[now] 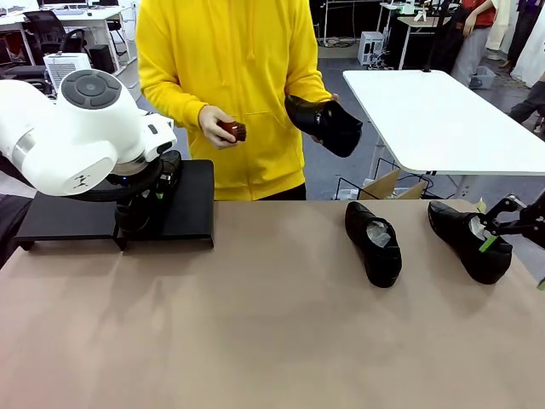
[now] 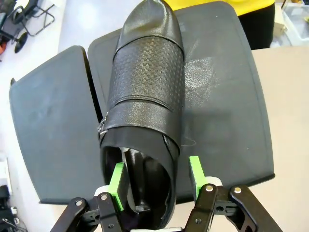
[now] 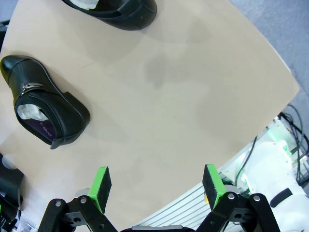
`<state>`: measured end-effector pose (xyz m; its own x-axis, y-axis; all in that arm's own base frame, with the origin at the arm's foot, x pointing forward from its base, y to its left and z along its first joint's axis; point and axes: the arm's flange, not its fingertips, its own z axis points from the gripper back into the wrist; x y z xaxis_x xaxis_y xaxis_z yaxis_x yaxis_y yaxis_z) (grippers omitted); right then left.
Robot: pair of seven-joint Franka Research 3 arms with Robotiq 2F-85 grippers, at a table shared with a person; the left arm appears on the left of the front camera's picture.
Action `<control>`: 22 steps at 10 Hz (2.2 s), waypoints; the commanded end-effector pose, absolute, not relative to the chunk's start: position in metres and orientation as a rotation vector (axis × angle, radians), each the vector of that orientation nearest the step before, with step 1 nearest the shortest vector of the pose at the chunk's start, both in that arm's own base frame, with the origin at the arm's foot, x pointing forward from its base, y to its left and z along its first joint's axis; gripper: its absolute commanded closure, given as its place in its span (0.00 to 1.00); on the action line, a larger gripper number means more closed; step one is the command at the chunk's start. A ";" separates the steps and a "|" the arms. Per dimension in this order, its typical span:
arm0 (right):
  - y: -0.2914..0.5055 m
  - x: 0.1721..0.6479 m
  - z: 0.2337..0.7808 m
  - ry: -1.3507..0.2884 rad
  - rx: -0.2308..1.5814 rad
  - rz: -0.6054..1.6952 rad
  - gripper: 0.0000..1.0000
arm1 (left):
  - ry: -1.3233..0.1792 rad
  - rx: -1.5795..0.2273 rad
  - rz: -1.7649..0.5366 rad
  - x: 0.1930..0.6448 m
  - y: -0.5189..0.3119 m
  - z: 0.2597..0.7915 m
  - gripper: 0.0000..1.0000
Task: Organize the shoes by placing them on the stand.
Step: Pick up one Shoe and place it in the middle of the table.
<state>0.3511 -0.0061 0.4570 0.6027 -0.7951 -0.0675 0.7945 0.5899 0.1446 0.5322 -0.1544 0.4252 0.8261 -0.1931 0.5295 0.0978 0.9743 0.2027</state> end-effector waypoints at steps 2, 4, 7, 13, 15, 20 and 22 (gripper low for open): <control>-0.006 0.351 0.456 -0.014 0.166 -0.926 0.00 | -0.579 0.170 -0.155 0.532 -0.154 0.425 0.34; -0.006 0.351 0.456 -0.014 0.166 -0.926 0.00 | -0.552 0.098 -0.072 0.486 -0.181 0.488 0.34; -0.006 0.351 0.456 -0.014 0.166 -0.926 0.00 | -0.488 0.000 -0.054 0.435 -0.174 0.549 0.34; 0.063 0.349 0.471 -0.166 0.321 -0.579 0.00 | -0.464 -0.072 -0.052 0.416 -0.181 0.566 0.34; 0.072 0.354 0.471 -0.186 0.339 -0.538 0.00 | -0.464 -0.072 -0.052 0.416 -0.181 0.566 0.34; -0.026 0.313 0.476 -0.156 0.268 -0.625 0.00 | -0.464 -0.072 -0.052 0.416 -0.181 0.566 0.34; -0.008 0.343 0.489 -0.135 0.281 -0.633 0.00 | -0.464 -0.072 -0.052 0.416 -0.181 0.566 0.34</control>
